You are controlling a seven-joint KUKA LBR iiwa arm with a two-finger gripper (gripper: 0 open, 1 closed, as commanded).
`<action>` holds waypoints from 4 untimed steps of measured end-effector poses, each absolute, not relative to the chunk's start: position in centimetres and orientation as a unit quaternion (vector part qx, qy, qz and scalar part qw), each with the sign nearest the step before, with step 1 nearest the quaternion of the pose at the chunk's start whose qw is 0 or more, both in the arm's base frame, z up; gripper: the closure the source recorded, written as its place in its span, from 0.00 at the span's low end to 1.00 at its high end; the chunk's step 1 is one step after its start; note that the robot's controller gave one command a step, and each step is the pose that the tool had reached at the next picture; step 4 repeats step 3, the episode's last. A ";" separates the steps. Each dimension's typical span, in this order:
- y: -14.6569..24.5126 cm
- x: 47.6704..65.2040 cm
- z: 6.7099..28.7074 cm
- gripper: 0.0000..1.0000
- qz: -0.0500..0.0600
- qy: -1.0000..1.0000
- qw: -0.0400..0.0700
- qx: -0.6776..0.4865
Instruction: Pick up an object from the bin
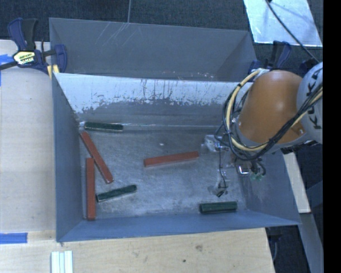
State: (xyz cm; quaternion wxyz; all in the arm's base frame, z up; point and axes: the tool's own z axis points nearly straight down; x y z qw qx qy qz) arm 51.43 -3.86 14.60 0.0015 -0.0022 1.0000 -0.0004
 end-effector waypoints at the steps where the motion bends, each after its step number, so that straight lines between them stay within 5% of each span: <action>1: 3.2 56.2 6.6 0.00 0.002 1.000 0.002 -0.023; 2: 2.7 56.3 7.2 1.00 0.000 1.000 0.005 -0.020; 3: 2.6 54.9 21.2 1.00 0.000 0.998 0.006 -0.058; 4: 2.6 54.9 21.2 1.00 0.000 0.998 0.006 -0.058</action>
Offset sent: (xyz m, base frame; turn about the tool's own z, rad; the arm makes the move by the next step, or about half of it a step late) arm 0.0465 0.0657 -0.0760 -0.0347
